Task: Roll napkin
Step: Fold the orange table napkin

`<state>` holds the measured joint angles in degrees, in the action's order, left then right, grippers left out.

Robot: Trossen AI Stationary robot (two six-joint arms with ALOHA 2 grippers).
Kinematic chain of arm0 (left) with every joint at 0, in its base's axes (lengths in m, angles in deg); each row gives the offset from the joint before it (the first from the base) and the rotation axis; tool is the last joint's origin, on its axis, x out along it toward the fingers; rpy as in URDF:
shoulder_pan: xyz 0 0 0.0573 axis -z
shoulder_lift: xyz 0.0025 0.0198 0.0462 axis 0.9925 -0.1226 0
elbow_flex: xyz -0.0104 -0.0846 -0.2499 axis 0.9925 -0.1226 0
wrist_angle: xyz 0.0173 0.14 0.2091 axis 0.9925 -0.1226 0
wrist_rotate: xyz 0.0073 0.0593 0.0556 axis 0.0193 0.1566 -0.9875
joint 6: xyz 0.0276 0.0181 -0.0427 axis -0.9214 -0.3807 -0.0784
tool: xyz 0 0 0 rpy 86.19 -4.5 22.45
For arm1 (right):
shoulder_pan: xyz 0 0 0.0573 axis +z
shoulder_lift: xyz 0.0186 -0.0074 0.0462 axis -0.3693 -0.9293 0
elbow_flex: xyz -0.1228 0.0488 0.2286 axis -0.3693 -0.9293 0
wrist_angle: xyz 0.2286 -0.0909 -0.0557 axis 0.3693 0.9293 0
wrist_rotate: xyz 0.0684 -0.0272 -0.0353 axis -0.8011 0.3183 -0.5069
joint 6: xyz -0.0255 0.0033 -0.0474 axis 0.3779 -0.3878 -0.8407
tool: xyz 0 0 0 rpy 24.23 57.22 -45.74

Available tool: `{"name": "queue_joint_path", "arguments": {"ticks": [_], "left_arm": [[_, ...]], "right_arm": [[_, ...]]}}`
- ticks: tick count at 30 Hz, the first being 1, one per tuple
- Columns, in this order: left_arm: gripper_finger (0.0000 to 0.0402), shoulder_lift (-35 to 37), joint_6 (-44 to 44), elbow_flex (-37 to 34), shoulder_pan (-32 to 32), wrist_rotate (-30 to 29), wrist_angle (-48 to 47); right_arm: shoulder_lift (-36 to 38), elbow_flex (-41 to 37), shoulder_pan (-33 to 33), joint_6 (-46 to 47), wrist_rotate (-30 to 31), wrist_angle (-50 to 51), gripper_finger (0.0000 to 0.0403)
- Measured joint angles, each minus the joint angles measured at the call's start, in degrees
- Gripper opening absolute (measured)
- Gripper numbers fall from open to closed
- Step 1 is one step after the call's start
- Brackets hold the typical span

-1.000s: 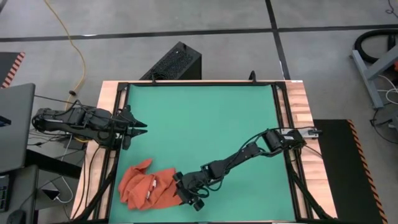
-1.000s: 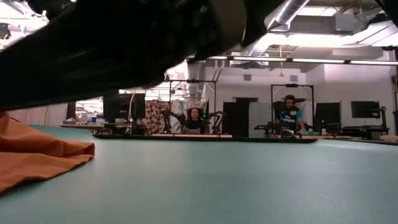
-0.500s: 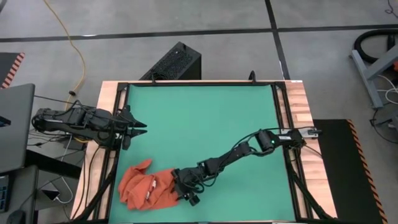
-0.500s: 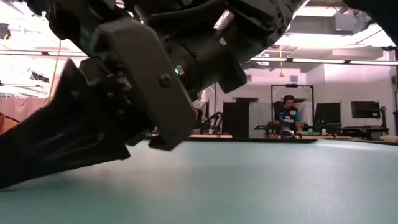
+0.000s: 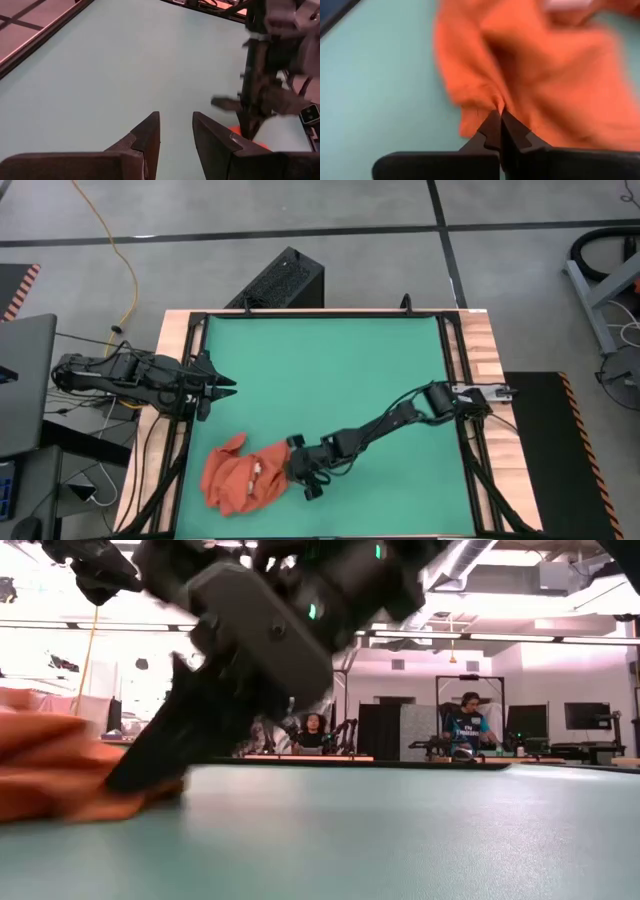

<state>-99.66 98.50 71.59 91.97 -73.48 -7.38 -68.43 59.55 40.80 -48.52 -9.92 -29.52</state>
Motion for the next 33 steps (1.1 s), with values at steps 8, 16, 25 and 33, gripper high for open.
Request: {"name": "queue_joint_path", "arguments": {"ticks": [8,16,25,33], "left_arm": [[0.0106,0.0,0.4,0.0,0.0,2.6,1.7],[0.0106,-1.2,-1.4,-0.8,0.0,3.3,9.7],[0.0105,-10.9,-6.5,-5.1,1.2,3.0,21.3],[0.0104,-25.9,-7.1,-12.0,6.3,-0.7,39.9]], "right_arm": [[21.2,0.4,-0.7,-2.1,24.7,10.5,0.0005],[33.9,0.5,-6.1,-0.1,35.9,13.2,0.0003],[37.8,0.5,-14.1,10.6,41.4,21.1,0.0003],[38.1,0.5,-18.8,22.1,42.6,41.3,0.0004]]}}
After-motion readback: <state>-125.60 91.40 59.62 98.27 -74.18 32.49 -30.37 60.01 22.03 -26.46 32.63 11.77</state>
